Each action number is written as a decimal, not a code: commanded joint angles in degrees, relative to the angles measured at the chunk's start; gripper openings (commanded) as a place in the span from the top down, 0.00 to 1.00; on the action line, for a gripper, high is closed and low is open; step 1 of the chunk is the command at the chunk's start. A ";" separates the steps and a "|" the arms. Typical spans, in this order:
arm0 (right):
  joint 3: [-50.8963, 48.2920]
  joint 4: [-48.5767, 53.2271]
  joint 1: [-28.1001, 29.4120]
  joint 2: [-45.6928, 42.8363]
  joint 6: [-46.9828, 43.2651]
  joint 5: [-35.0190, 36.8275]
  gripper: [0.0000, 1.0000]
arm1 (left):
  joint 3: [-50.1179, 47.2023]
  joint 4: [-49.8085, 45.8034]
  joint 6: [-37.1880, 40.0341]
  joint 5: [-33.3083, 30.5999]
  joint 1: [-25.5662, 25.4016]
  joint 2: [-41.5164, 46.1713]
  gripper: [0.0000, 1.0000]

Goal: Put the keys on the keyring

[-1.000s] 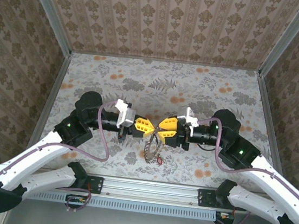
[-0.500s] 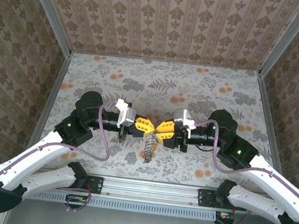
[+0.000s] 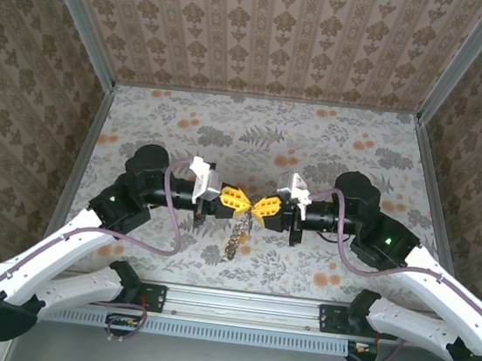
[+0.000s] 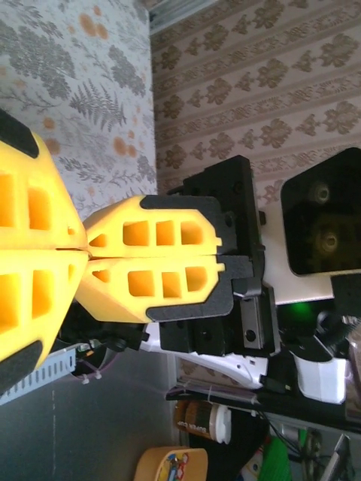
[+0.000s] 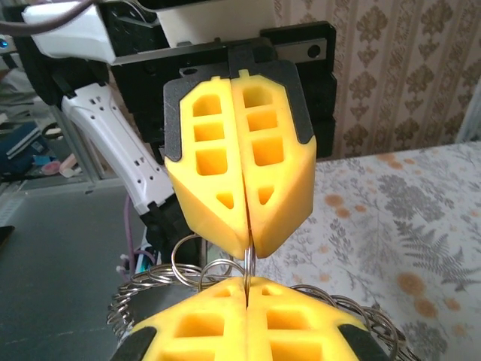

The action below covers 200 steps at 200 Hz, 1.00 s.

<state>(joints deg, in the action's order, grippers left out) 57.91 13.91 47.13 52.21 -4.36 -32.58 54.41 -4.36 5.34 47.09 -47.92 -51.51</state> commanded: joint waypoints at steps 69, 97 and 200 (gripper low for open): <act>13.46 20.83 0.40 5.90 -6.09 5.17 1.00 | 14.61 -32.16 18.35 -20.73 -4.74 -5.69 0.64; 16.11 24.37 0.61 7.84 -6.81 6.06 1.00 | 14.76 -30.67 18.85 -20.92 -5.99 -7.26 0.64; 20.05 30.38 1.44 12.21 -9.12 8.59 1.00 | 15.90 -31.21 18.83 -21.63 -6.93 -7.55 0.71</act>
<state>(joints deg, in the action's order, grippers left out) 75.13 44.05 47.97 64.23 -12.29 -24.29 67.92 -34.70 22.83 25.58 -54.35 -59.46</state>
